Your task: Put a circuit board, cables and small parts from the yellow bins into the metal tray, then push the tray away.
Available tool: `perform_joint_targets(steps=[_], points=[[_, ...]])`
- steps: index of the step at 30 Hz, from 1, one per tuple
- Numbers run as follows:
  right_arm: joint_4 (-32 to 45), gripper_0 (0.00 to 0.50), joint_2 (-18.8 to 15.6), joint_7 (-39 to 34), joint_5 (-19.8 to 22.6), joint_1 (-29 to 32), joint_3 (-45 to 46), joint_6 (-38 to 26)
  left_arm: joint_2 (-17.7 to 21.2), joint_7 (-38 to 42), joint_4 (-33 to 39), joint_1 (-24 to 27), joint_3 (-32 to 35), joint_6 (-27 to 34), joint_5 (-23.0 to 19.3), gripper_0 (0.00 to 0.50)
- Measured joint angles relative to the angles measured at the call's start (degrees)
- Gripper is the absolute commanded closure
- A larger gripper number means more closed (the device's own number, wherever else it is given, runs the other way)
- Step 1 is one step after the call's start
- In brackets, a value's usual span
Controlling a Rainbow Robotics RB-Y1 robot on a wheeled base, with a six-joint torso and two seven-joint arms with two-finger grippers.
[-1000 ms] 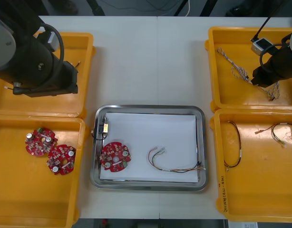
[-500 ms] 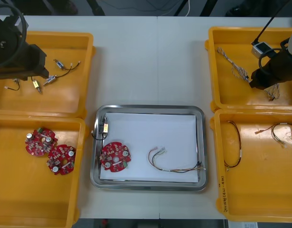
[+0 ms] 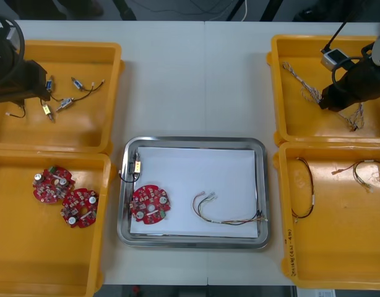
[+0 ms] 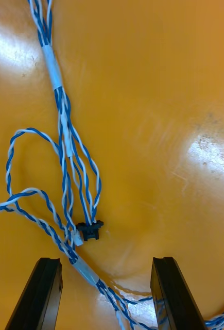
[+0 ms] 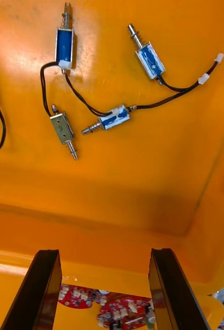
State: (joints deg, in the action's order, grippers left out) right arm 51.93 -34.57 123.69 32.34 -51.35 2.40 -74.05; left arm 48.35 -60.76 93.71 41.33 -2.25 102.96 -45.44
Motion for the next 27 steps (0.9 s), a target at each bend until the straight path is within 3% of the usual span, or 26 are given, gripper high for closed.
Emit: perform_joint_targets(steps=[4, 8, 27], points=[[0.00, 0.000, 0.00, 1.64, 0.00, -0.01, -2.75, 0.12, 0.00, -8.98, -0.40, -0.26, 2.78, -0.45, 0.31, 0.000], [0.00, 0.000, 0.01, 9.59, -0.05, -0.01, -3.86, 0.11, 0.00, -17.05, -0.40, -1.33, 5.50, -2.38, 0.39, 0.000], [-0.01, 0.000, 0.22, 11.26, -0.25, 0.30, -3.86, 1.79, 0.00, -17.78, -0.45, -8.56, 6.42, -15.56, 1.66, 0.000]])
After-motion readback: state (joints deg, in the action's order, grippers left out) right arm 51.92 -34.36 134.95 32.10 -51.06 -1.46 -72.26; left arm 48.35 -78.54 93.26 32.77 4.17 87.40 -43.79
